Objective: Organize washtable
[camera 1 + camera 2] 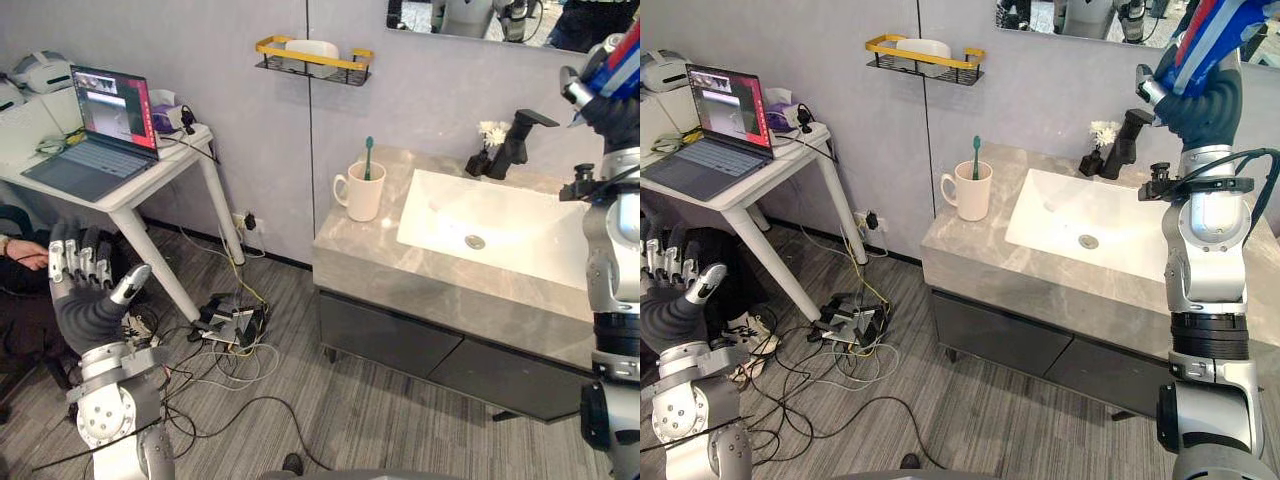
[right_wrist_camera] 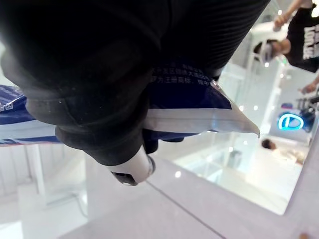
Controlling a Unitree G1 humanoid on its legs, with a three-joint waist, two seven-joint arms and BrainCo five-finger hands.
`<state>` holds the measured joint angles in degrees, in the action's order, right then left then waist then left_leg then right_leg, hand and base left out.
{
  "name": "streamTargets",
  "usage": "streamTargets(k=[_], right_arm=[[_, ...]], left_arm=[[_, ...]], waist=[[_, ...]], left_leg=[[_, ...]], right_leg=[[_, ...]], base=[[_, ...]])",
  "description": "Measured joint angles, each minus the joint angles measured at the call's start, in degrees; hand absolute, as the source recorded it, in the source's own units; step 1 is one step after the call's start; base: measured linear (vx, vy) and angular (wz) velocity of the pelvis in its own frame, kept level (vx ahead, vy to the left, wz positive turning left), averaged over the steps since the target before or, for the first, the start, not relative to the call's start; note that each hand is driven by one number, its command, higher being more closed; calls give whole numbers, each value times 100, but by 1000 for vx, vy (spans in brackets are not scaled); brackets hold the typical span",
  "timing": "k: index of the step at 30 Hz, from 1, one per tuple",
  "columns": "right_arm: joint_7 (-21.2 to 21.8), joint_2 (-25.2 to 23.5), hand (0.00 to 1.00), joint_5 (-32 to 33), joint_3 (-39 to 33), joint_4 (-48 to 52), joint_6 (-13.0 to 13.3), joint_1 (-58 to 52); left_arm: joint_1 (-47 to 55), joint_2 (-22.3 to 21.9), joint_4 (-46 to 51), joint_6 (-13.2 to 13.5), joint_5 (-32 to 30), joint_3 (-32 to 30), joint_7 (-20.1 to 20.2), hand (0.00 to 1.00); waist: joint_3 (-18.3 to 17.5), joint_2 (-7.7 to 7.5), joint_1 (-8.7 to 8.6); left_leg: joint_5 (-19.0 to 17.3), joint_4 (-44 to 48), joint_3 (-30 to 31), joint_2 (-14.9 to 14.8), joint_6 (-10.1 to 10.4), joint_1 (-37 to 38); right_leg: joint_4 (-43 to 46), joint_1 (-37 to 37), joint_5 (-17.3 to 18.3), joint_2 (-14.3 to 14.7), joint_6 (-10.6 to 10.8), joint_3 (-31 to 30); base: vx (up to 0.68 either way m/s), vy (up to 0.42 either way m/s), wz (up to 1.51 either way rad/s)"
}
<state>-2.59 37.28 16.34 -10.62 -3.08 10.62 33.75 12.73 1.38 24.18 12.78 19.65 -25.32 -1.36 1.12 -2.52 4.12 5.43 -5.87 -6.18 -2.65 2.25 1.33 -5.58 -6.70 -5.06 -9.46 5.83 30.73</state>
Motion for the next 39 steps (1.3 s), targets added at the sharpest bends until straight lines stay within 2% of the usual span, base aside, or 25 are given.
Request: streamTargets(k=[3, 8, 13, 19, 24, 25, 29, 31, 39], right_arm=[[-1, -248, 100, 18, 0, -4, -1, 0], [3, -531, 100, 395, 10, -41, -3, 4], [22, -735, 100, 951, 303, -442, -85, 167], [18, -1020, 100, 1840, 623, -954, -207, 866], [10, -1100, 100, 2383, 1111, -1577, -234, 1607], [16, -1137, 100, 2465, 1188, -1710, -270, 1761], [10, -1204, 100, 2634, 1369, -2065, -352, 2126], [5, -1228, 100, 2710, 1399, -2276, -393, 2354], [-103, -1254, 100, 2821, 1608, -2585, -445, 2665]], left_arm=[[51, -136, 0, -4, 15, 39, 5, 0], [216, -283, 0, -11, 126, 116, 11, 0], [268, -351, 0, -48, 250, 340, 13, 0], [415, -363, -2, -134, 452, 787, 52, 0], [415, -360, -7, -197, 548, 971, 127, 0], [413, -359, -8, -243, 587, 1007, 128, 0], [452, -360, -27, -255, 676, 1024, 126, 0], [504, -363, -69, -259, 688, 1142, 122, 0], [520, -362, -221, -293, 737, 1343, 33, 0]], waist=[[16, -28, -14], [39, -65, -1], [53, -84, 10], [190, -146, 33], [361, -219, 201], [420, -237, 279], [476, -287, 324], [585, -316, 432], [768, -410, 462]], left_leg=[[0, 0, 8, 0, 0, 0], [0, 0, 35, 1, 0, 1], [0, 0, 49, 2, 0, 0], [5, 1, 125, -2, 8, -57], [16, 3, 205, -3, 20, -130], [49, 4, 220, -3, 33, -145], [70, 35, 325, 3, 42, -287], [81, 41, 389, 19, 41, -335], [117, 40, 456, 58, 19, -496]], right_leg=[[0, -3, 6, 0, 3, 41], [1, -23, 23, 0, 11, 59], [1, -28, 30, -1, 19, 65], [0, -5, 39, 8, 25, 125], [0, 7, 68, 22, 25, 224], [0, 17, 71, 24, 26, 232], [1, 98, 86, 27, 27, 344], [1, 117, 87, 21, 29, 396], [2, 225, 88, -49, 32, 490]], base=[[0, 0, 0], [13, 7, 3], [0, 0, 0], [8, 3, 4], [22, 2, 9], [31, 4, 12], [49, 5, 17], [36, 12, 12], [10, 19, 5]])
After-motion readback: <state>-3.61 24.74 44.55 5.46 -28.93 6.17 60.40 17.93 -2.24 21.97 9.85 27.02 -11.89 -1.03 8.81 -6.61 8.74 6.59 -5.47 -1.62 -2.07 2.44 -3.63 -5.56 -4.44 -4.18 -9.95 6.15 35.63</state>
